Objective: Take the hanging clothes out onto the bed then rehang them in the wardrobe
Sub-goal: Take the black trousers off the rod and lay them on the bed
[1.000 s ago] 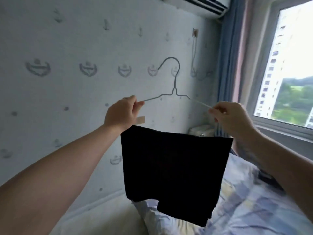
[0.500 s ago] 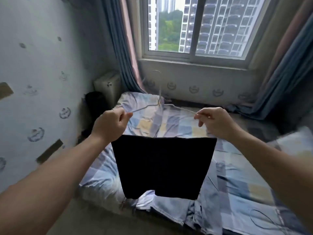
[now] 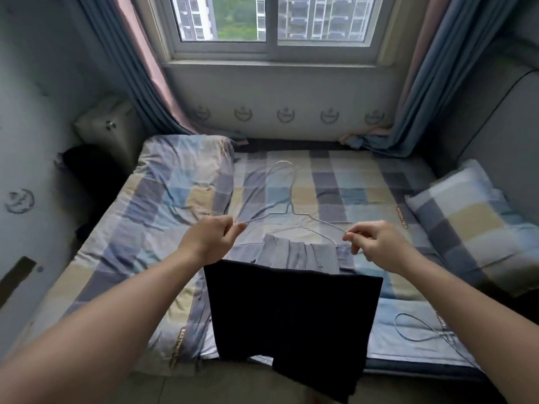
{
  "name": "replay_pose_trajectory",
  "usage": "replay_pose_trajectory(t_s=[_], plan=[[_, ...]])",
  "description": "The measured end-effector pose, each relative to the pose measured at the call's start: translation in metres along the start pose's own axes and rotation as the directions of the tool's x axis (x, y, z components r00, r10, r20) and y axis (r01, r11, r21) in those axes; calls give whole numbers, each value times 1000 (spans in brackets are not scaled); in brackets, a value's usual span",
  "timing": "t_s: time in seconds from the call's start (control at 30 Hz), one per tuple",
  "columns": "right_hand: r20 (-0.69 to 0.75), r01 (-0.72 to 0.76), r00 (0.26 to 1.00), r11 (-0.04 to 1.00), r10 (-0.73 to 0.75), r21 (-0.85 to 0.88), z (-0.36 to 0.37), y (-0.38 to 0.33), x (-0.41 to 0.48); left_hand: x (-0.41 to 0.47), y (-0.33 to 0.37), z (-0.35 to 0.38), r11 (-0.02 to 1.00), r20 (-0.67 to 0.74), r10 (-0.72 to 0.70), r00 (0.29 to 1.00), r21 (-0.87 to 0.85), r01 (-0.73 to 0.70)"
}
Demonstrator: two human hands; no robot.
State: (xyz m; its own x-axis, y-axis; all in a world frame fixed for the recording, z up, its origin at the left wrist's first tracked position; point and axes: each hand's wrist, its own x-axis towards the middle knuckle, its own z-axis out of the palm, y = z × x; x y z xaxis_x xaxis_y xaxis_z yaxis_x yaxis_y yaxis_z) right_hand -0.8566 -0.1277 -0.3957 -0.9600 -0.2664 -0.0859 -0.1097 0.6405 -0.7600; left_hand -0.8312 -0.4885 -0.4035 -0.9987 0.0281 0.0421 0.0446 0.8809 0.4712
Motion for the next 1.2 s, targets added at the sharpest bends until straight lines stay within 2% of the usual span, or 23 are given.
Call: replay_pose_trajectory(t_s=[0.23, 0.37, 0.63, 0.8, 0.97, 1.07, 1.2], plan=[[154, -182, 973, 982, 173, 52, 11, 94, 63, 63, 1, 80, 989, 172, -143, 975, 57, 135], [173, -230, 960, 973, 221, 30, 10, 129, 98, 101, 2, 112, 979, 216, -202, 955, 33, 200], [177, -318, 915, 919, 362, -234, 38, 189, 171, 179, -31, 186, 968, 333, -249, 909, 57, 245], [109, -433, 860, 825, 499, -363, 75, 241, 222, 236, -65, 256, 960, 285, -256, 924, 185, 209], [8, -491, 855, 813, 519, -311, 111, 301, 298, 303, -100, 333, 932, 151, -234, 960, 317, 177], [-56, -497, 863, 825, 502, -270, 130, 336, 344, 340, -120, 378, 950, 178, -258, 950, 227, 216], [-41, -514, 854, 830, 518, -216, 156, 374, 384, 376, -145, 427, 929, 231, -345, 910, -55, 366]])
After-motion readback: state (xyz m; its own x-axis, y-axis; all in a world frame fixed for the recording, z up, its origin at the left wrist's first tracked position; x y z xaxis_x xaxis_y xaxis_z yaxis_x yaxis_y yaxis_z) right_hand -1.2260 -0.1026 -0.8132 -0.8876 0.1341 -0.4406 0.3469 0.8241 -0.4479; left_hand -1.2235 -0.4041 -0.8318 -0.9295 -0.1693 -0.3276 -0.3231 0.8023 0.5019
